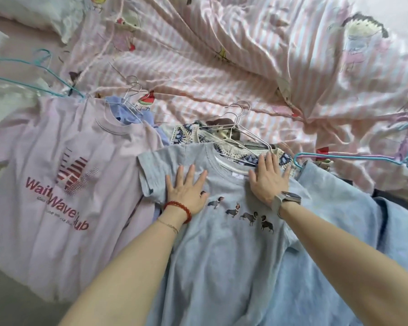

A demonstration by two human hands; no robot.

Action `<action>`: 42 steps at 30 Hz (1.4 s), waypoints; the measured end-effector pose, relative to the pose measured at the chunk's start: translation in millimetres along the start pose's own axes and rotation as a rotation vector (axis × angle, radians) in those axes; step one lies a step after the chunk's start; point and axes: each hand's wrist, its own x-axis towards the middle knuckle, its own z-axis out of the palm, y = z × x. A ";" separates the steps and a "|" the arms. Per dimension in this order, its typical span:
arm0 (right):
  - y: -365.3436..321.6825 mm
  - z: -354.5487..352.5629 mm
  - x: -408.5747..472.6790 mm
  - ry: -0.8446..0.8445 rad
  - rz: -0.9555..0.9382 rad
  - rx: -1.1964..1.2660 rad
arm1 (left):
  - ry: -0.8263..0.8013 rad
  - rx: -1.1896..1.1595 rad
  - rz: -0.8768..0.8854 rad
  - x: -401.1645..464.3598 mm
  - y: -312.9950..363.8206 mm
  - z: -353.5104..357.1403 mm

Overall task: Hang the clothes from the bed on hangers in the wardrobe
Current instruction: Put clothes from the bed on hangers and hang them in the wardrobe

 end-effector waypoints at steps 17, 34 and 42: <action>-178.2 -8.7 -273.5 0.260 -0.794 0.265 | 0.837 -0.263 -0.570 -331.0 -127.2 16.8; -311.0 178.5 -730.2 -0.184 -2.109 -0.103 | 1.024 -0.346 -1.803 -862.8 -68.0 311.4; -330.7 236.4 -903.4 -0.595 -2.394 -0.115 | 1.058 0.069 -2.285 -1003.0 -22.6 328.9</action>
